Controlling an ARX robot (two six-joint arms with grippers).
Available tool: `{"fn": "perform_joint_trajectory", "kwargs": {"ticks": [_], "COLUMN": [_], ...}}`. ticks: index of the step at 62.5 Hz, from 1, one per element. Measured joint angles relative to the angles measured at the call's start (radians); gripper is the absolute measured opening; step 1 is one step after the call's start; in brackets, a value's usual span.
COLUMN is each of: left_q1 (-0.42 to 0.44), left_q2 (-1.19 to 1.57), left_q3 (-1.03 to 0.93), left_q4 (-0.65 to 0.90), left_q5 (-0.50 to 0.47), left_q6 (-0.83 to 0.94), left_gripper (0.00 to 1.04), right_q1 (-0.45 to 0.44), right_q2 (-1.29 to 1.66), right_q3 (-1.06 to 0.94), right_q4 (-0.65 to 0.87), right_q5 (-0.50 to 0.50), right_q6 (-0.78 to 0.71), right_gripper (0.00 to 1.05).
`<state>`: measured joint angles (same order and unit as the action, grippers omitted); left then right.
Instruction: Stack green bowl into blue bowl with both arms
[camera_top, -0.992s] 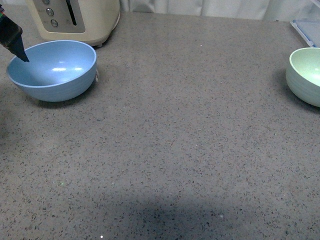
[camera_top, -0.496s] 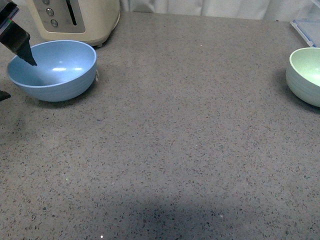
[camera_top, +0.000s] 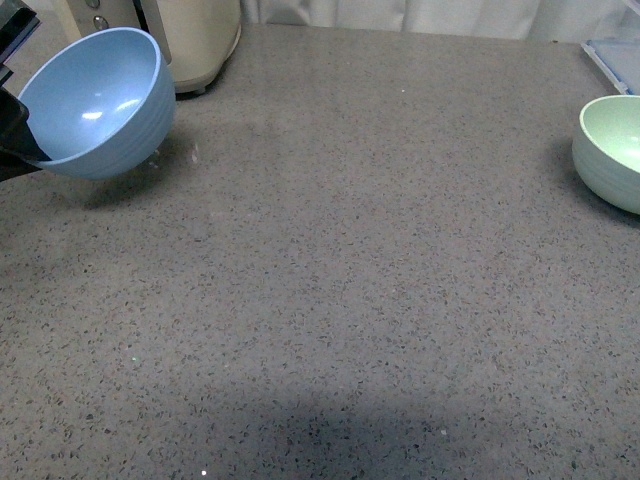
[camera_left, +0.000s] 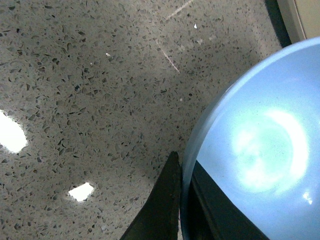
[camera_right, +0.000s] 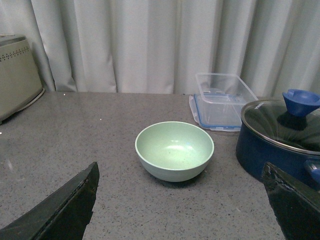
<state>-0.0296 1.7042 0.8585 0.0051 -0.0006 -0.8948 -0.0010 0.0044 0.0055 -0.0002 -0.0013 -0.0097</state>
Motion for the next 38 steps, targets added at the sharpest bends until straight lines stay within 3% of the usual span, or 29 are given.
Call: {"fn": "perform_joint_trajectory", "kwargs": {"ticks": [13, 38], "left_q1": [-0.068, -0.373], "left_q2": [-0.006, -0.005], "left_q3": [0.028, 0.127], "left_q4": [-0.029, -0.075], "left_q5": [-0.025, -0.048], "left_q6": [0.079, 0.209], "left_gripper": [0.04, 0.04], "right_q1": [0.0, 0.0], "right_q2": [0.0, 0.0], "right_q3": [0.0, 0.0], "right_q4": [0.0, 0.0], "right_q5": [0.0, 0.0], "right_q6": [0.0, 0.0], "right_gripper": [0.95, 0.95]}}
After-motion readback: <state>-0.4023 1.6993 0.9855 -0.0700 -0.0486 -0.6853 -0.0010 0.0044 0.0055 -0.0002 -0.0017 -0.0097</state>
